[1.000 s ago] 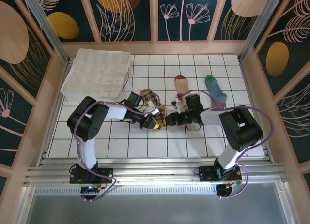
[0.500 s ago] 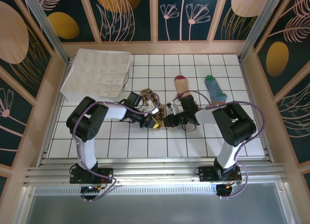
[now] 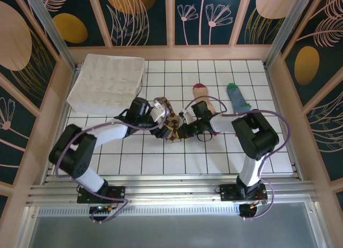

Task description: Roll the socks

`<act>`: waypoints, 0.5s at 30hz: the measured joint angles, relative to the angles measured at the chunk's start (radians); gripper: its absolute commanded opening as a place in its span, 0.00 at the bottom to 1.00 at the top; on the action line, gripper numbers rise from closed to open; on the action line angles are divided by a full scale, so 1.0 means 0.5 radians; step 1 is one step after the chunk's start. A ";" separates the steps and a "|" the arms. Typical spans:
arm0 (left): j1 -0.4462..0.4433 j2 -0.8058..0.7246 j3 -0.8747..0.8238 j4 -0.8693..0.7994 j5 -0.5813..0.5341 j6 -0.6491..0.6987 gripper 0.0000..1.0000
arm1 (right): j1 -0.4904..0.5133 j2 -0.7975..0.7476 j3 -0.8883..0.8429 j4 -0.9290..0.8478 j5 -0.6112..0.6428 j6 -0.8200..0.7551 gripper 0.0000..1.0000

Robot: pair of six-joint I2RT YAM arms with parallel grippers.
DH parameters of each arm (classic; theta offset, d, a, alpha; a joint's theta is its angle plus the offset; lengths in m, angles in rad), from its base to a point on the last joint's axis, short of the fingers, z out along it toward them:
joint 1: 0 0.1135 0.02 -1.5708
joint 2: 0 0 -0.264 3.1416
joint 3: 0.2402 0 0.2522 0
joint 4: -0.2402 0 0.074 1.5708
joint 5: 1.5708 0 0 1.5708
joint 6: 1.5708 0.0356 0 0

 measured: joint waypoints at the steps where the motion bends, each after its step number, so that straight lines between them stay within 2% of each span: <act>1: 0.000 -0.048 0.001 0.002 -0.054 0.006 0.99 | 0.000 0.003 0.017 -0.026 0.005 -0.001 0.00; 4: -0.001 -0.147 0.009 -0.027 -0.258 -0.043 0.99 | 0.000 0.011 0.052 -0.082 0.026 -0.005 0.00; 8: 0.003 -0.161 0.167 -0.270 -0.485 -0.066 0.99 | 0.000 0.036 0.127 -0.182 0.055 -0.022 0.00; 12: 0.014 -0.333 -0.010 -0.124 -0.752 -0.212 0.99 | 0.000 0.073 0.224 -0.306 0.088 -0.043 0.00; 15: 0.079 -0.420 -0.130 -0.053 -0.849 -0.354 0.99 | -0.007 0.105 0.305 -0.407 0.112 -0.058 0.00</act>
